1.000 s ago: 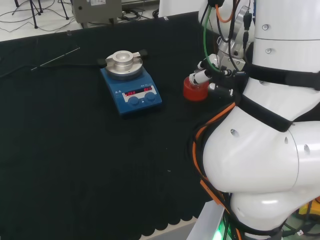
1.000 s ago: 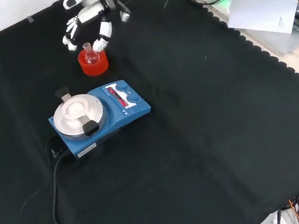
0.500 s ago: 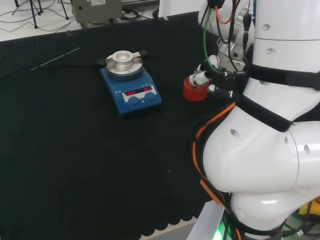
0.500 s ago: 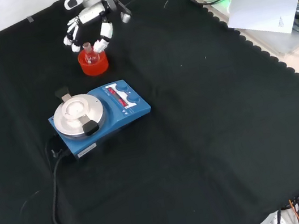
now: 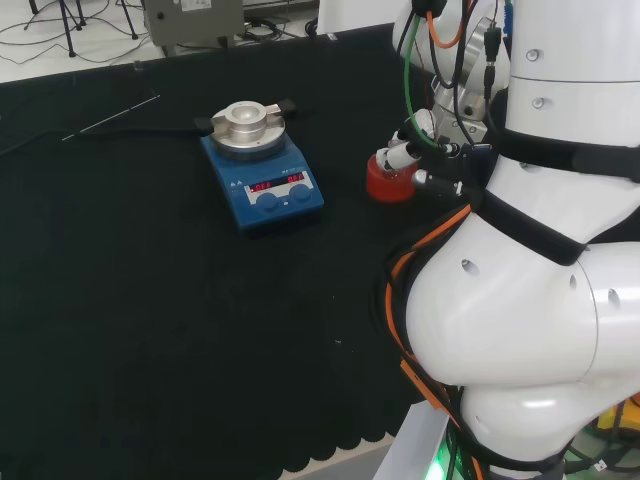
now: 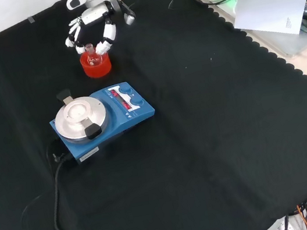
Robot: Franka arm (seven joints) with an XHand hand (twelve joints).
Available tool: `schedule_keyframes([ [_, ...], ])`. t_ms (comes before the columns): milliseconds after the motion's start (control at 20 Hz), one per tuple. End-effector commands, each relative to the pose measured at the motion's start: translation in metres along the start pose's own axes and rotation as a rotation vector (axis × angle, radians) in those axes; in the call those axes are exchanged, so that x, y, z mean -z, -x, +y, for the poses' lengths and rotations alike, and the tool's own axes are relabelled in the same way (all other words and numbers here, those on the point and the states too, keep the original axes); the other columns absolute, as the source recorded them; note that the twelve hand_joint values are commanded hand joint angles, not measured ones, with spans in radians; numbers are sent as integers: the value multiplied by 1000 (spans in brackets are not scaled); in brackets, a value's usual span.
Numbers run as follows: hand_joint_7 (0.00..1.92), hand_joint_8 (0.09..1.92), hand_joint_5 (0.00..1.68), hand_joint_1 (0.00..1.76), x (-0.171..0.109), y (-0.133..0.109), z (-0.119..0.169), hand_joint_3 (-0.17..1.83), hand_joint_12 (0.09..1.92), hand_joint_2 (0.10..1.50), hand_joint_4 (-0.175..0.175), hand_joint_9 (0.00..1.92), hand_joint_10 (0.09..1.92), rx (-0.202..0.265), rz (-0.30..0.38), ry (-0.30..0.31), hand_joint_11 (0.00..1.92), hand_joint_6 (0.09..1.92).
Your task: Pick up the round-bottom flask.
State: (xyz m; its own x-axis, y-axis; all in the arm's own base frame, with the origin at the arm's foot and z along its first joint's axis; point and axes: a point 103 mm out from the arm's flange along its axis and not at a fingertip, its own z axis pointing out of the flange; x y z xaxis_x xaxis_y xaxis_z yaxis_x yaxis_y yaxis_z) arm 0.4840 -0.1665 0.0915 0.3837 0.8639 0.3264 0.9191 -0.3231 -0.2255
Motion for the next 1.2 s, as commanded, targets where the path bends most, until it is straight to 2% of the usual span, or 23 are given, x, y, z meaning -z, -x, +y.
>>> schedule_keyframes([
  [50,272,497,663,850,0,0,0,661,1277,683,18,398,560,-6,4,5,0,639],
  [1200,316,518,672,874,0,-4,3,681,1331,752,13,440,574,-15,-5,26,4,730],
])
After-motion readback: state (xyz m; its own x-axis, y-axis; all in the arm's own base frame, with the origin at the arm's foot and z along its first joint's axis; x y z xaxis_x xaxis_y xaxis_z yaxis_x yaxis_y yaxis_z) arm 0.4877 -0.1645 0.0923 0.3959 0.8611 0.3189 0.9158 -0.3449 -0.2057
